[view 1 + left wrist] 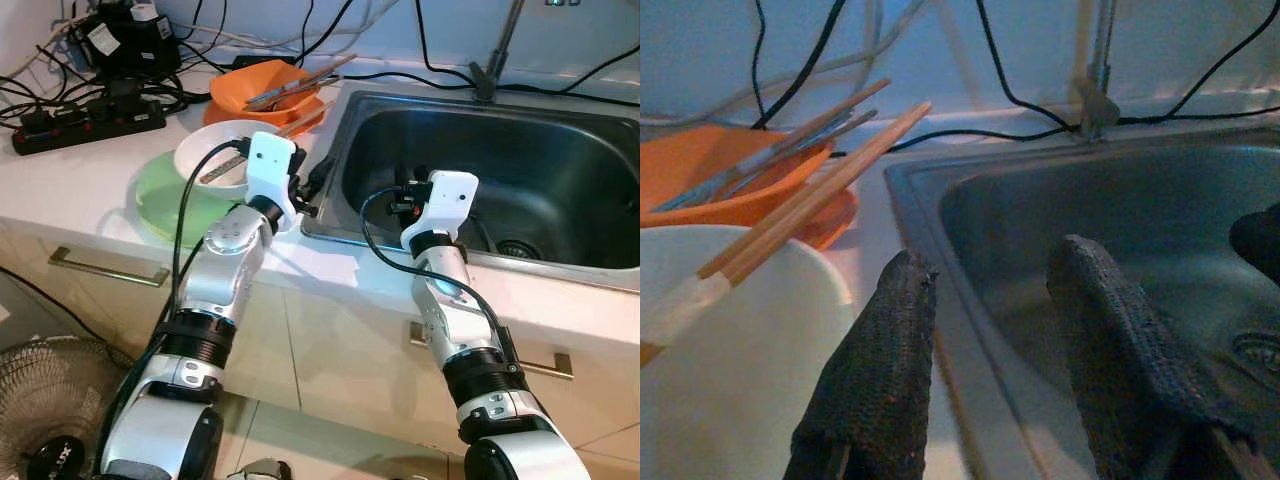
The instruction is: Kitchen organization
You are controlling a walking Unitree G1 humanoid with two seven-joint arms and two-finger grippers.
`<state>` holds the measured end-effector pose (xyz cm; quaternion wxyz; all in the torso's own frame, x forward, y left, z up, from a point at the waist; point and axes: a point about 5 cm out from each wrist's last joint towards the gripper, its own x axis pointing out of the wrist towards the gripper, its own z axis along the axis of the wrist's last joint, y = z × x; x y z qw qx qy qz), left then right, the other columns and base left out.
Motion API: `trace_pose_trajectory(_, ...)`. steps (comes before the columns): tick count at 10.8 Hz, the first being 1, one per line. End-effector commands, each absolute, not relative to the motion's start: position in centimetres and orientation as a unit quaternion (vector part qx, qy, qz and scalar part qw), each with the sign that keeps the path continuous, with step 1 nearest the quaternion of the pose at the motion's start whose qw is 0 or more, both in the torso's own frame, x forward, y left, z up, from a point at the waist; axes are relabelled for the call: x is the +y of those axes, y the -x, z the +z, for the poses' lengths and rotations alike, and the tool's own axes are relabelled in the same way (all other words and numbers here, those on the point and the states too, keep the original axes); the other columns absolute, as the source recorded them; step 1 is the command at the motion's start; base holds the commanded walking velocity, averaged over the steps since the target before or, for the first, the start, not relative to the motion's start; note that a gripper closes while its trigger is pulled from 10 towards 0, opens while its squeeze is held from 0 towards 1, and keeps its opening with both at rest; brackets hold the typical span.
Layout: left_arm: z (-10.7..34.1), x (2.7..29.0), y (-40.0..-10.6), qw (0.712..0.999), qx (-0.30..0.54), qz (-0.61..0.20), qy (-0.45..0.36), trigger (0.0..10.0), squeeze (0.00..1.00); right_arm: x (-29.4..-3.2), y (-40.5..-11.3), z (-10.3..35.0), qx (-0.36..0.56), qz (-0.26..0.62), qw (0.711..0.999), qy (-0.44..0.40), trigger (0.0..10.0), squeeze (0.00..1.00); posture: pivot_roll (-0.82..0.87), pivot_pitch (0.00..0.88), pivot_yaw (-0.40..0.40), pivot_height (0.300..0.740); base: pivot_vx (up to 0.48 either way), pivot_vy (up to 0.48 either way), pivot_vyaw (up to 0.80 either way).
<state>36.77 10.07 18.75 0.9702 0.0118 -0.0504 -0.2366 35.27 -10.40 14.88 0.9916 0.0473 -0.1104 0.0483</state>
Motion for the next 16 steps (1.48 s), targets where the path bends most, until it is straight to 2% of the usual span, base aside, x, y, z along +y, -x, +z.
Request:
trace_pose_trajectory(1, 18.7, 10.8, -36.7, 0.974, -0.046, -0.223, -0.011, 10.0, 0.0, -10.3, -35.2, 15.0, -0.11, 0.05, 0.992, -0.047, 10.0, 0.0, 0.04, 0.019, 0.049, 0.74, 0.0, 0.0, 0.0)
trace_pose_trajectory(5, 18.5, 12.2, -36.4, 0.978, -0.037, -0.204, -0.011, 10.0, 0.0, -10.3, -35.2, 15.0, -0.106, 0.05, 0.992, -0.048, 10.0, 0.0, 0.05, 0.031, 0.049, 0.74, 0.0, 0.0, 0.0)
trace_pose_trajectory(15, 18.5, 12.2, -36.4, 0.978, -0.037, -0.204, -0.011, 10.0, 0.0, -10.3, -35.2, 15.0, -0.106, 0.05, 0.992, -0.048, 10.0, 0.0, 0.05, 0.031, 0.049, 0.74, 0.0, 0.0, 0.0)
trace_pose_trajectory(16, 19.3, 13.1, -35.0, 0.978, -0.046, -0.202, -0.004, 10.0, 0.0, -10.2, -35.3, 14.7, -0.099, 0.046, 0.993, -0.05, 10.0, 0.0, 0.07, 0.053, 0.055, 0.74, 0.0, 0.0, 0.0)
